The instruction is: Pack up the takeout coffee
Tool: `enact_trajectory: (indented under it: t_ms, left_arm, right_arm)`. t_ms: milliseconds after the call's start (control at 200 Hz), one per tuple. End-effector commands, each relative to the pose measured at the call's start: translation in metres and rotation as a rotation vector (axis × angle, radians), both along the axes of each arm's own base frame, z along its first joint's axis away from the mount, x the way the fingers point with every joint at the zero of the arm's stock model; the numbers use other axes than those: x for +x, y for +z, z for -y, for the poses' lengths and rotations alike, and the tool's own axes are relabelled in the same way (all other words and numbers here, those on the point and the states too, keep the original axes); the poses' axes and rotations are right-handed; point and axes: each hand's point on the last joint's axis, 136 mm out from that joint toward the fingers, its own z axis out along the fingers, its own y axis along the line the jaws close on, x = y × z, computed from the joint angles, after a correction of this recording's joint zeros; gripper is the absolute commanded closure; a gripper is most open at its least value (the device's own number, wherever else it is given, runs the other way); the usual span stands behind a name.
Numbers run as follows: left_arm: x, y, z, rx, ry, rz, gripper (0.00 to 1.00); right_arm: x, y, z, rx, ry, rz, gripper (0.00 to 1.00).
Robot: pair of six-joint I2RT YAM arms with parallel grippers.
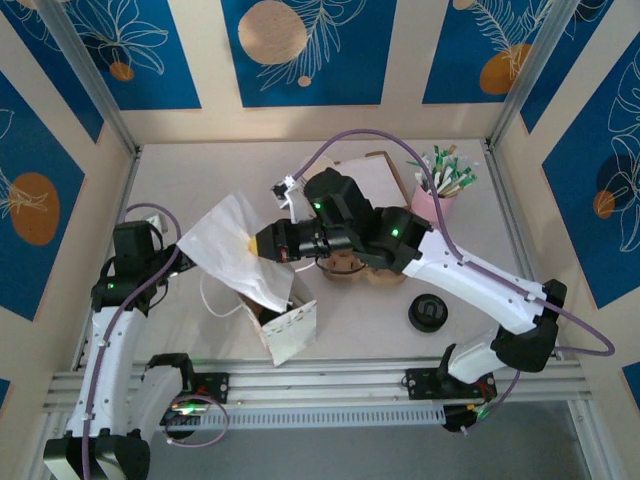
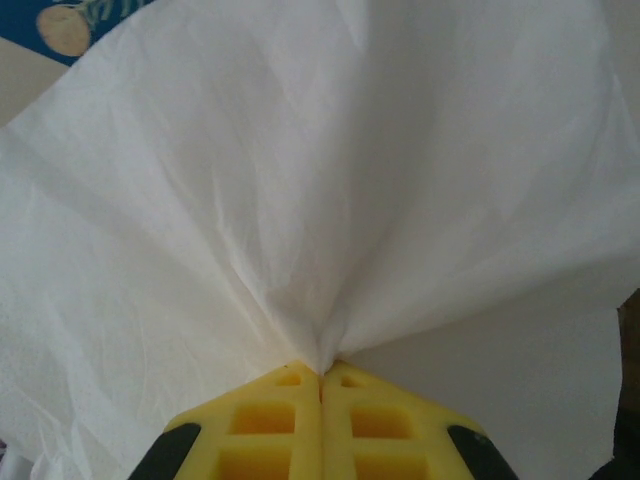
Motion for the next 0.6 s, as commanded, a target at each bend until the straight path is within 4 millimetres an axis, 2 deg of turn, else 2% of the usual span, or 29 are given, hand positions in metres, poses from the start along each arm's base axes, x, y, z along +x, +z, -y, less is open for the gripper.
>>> enact_trajectory:
  t_ms: [0,320,595]
  left_arm:
    - [0.001,0.000,0.001,-0.009,-0.007,0.009,0.25]
    - [0.002,0.000,-0.001,-0.010,0.002,0.009,0.25]
    - [0.002,0.000,-0.001,-0.009,0.002,0.006,0.25]
  right_arm:
    - [0.004,-0.013,0.007,-0.082,-0.039,-0.037,1.00]
    - [0.009,-0.049,0.008,-0.252,-0.071,-0.066,1.00]
    - [0.011,-0.074,0.009,-0.397,-0.087,-0.013,1.00]
